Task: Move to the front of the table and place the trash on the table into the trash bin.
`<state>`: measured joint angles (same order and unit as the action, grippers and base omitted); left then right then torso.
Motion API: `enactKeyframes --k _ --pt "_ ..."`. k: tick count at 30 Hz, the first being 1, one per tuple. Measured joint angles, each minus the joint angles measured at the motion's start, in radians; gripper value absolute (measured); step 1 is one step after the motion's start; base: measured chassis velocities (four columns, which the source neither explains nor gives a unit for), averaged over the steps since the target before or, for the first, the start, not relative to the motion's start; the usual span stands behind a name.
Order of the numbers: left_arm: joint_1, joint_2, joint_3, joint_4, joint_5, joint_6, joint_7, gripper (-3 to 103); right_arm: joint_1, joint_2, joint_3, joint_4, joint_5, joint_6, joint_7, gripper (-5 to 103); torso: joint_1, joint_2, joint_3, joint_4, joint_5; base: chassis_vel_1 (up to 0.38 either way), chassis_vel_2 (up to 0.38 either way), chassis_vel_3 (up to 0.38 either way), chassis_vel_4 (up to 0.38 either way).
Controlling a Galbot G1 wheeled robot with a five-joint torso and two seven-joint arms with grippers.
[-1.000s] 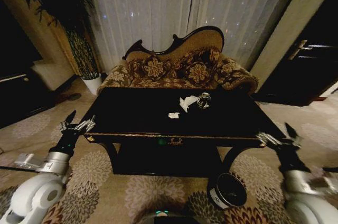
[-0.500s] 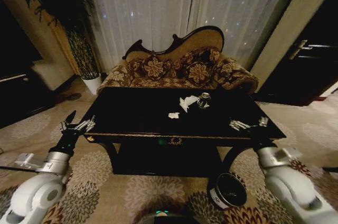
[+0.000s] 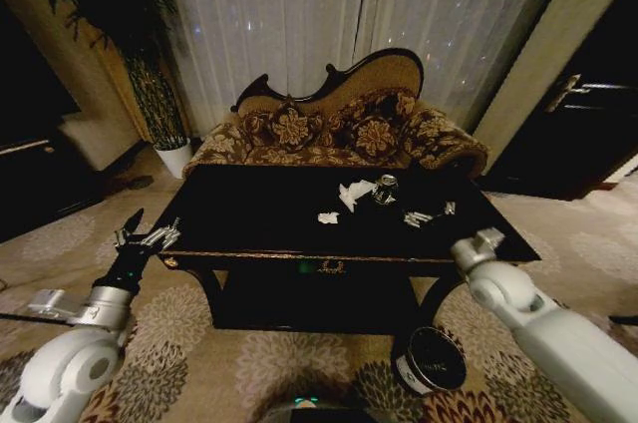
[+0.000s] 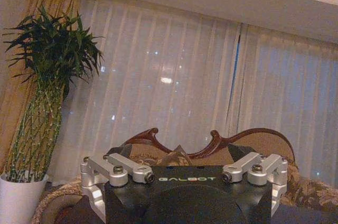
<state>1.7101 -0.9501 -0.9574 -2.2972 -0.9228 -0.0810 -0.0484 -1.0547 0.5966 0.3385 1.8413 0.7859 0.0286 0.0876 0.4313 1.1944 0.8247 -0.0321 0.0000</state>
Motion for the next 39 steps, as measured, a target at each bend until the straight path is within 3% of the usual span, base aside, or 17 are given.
enactKeyframes --k 10,16,26,28,29,31,35,37,39 --pt "0.0 0.0 0.0 0.0 0.0 0.0 0.0 100 0.151 0.026 -0.161 -0.137 -0.026 0.025 -0.031 100 0.0 0.0 0.0 -0.0004 0.0 0.0 0.0 0.0 0.0" --pt "0.0 0.0 0.0 0.0 0.0 0.0 0.0 100 0.311 0.087 -0.301 -0.249 -0.054 0.032 -0.008 100 0.0 0.0 0.0 0.0 0.0 0.0 0.0 0.0 0.0" --pt "0.0 0.0 0.0 0.0 0.0 -0.001 0.0 100 0.395 0.113 -0.362 -0.317 -0.066 0.033 0.018 102 0.0 0.0 0.0 -0.0002 0.0 0.0 0.0 0.0 0.0" --pt "0.0 0.0 0.0 0.0 0.0 -0.001 0.0 100 0.39 0.112 -0.362 -0.316 -0.069 0.033 0.02 98 0.0 0.0 0.0 -0.0002 -0.0001 0.0 0.0 0.0 0.0" --pt "0.0 0.0 0.0 0.0 0.0 -0.001 0.0 100 0.383 0.114 -0.357 -0.312 -0.07 0.033 0.023 88 0.0 0.0 0.0 -0.0002 0.0 0.0 0.0 0.0 0.0" --pt "0.0 0.0 0.0 0.0 0.0 -0.001 0.0 100 0.38 0.116 -0.351 -0.311 -0.07 0.033 0.025 88 0.0 0.0 0.0 -0.0002 0.0 0.0 0.0 0.0 0.0" --pt "0.0 0.0 0.0 0.0 0.0 -0.001 0.0 100 0.363 0.121 -0.335 -0.307 -0.076 0.036 0.028 66 0.0 0.0 0.0 -0.0002 0.0 0.0 0.0 0.0 0.0" --pt "0.0 0.0 0.0 0.0 0.0 -0.001 0.0 100 0.36 0.121 -0.332 -0.305 -0.077 0.036 0.028 66 0.0 0.0 0.0 -0.0002 0.0 0.0 0.0 0.0 0.0" --pt "0.0 0.0 0.0 0.0 0.0 -0.001 0.0 100 0.352 0.121 -0.326 -0.299 -0.078 0.037 0.029 55 0.0 0.0 0.0 -0.0002 0.0 0.0 0.0 0.0 0.0"
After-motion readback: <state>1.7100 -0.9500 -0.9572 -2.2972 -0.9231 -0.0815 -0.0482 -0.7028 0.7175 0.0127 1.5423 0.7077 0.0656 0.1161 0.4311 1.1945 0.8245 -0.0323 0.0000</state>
